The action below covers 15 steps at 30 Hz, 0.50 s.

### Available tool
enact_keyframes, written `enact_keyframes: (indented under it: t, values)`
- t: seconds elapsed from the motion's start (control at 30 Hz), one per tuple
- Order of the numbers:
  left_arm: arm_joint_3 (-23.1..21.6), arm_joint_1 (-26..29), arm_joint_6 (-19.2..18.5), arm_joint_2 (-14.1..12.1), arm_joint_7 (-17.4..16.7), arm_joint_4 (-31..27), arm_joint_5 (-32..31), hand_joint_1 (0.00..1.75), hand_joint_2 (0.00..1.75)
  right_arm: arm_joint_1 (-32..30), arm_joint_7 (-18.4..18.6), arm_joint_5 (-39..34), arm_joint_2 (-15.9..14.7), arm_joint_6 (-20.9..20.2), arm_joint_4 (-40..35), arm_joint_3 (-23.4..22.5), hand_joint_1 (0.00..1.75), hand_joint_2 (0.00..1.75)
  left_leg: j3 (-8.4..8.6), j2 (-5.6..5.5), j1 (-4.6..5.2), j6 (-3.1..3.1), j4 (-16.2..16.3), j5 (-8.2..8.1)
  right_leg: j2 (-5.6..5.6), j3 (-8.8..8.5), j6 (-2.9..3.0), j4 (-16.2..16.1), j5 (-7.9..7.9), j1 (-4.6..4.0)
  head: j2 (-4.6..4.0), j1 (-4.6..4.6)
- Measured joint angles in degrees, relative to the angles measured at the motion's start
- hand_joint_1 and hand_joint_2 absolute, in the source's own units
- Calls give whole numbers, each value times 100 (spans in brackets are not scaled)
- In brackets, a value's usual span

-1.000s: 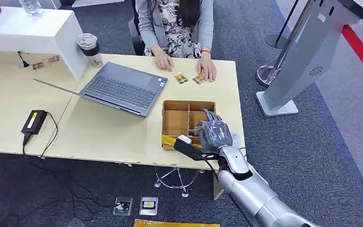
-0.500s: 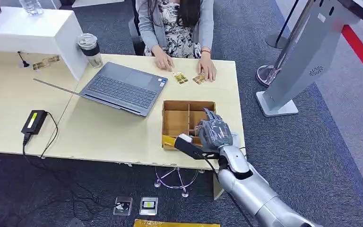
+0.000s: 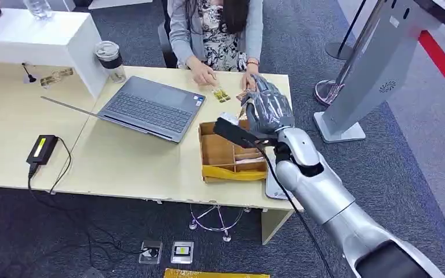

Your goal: Pass the card to the sensor for recognition and then transmit it.

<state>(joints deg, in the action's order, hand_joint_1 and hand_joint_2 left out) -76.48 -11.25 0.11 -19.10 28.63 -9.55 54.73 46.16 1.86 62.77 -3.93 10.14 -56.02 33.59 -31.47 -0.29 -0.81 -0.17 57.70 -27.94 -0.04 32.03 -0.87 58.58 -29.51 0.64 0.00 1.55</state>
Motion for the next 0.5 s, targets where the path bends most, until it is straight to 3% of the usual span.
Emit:
enact_keyframes:
  t: [0.5]
  values:
    - [-24, -3, -61, 4, 17, 0, -37, 0, 0, 655, -194, -92, 466, 210, 433, -13, 175, 175, -2, -1, 0, 0, 0, 0, 1, 1, 0, 1, 0, 0, 0, 0]
